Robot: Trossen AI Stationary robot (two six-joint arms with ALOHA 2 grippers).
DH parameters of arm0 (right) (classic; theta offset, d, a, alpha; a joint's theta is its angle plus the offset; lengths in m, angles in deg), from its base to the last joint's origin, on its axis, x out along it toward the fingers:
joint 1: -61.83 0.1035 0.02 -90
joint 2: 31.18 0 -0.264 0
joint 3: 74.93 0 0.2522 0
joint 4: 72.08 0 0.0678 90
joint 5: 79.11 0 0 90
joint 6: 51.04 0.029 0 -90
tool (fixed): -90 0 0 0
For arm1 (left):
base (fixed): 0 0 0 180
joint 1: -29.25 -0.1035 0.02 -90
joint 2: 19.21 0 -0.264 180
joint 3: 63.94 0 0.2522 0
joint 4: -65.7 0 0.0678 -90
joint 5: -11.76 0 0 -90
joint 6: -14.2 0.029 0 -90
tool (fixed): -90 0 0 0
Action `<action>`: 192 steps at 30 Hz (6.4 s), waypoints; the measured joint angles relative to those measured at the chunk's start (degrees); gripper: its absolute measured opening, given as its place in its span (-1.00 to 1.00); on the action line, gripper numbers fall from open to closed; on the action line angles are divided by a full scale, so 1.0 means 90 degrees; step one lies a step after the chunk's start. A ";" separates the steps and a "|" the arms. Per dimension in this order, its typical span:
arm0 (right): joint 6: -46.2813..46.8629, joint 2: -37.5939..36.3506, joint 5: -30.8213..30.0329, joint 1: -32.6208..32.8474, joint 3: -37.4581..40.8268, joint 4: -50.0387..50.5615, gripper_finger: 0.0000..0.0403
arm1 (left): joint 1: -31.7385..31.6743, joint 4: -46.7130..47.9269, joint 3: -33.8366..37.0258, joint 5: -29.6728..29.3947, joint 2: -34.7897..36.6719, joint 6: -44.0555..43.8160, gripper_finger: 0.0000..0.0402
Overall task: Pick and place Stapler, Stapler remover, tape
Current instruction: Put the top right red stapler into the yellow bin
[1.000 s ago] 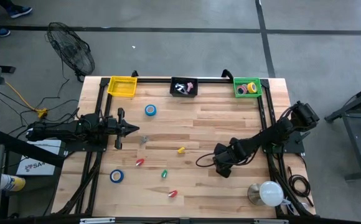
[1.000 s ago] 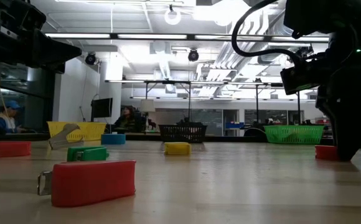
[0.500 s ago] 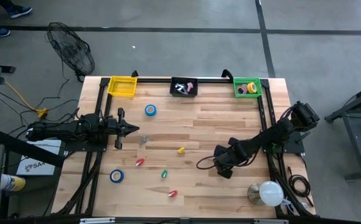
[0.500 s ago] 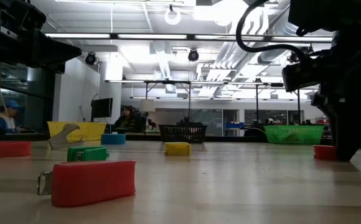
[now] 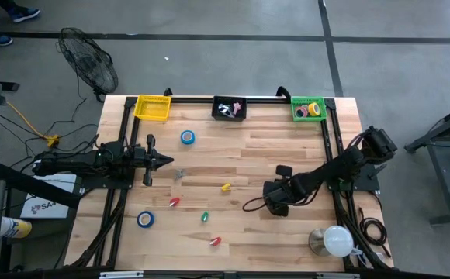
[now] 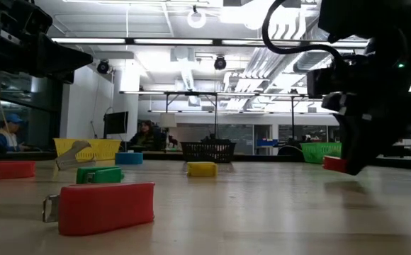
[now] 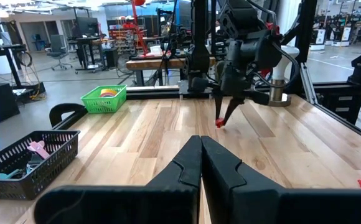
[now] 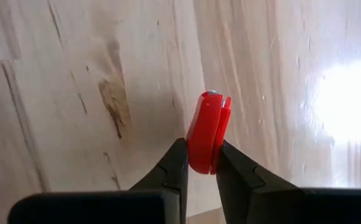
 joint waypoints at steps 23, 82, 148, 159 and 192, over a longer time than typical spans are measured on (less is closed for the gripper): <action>-0.3444 -0.0005 -0.0594 -0.1099 -0.0012 -0.1526 -0.76 | 0.0002 -0.0002 0.0001 -0.0001 -0.0001 0.0000 -0.99; -0.5338 0.1372 0.3291 -0.2597 -0.1027 -0.9385 -0.76 | -0.0001 -0.4320 -0.0120 -0.1375 -0.3095 -0.1525 -0.03; -0.4959 0.1919 0.3123 -0.3088 -0.1892 -0.9196 -0.76 | -0.0001 -0.5064 -0.1842 -0.0499 -0.6342 -0.0323 -0.03; -0.4959 0.1919 0.3123 -0.3088 -0.1892 -0.9177 -0.76 | -0.0001 -0.5049 -0.1953 -0.0559 -0.6547 -0.0325 -0.03; -0.4058 0.1919 0.2268 -0.3091 -0.1917 -0.8576 -0.25 | -0.0001 -0.4858 -0.1965 -0.1464 -0.6560 -0.0252 -0.63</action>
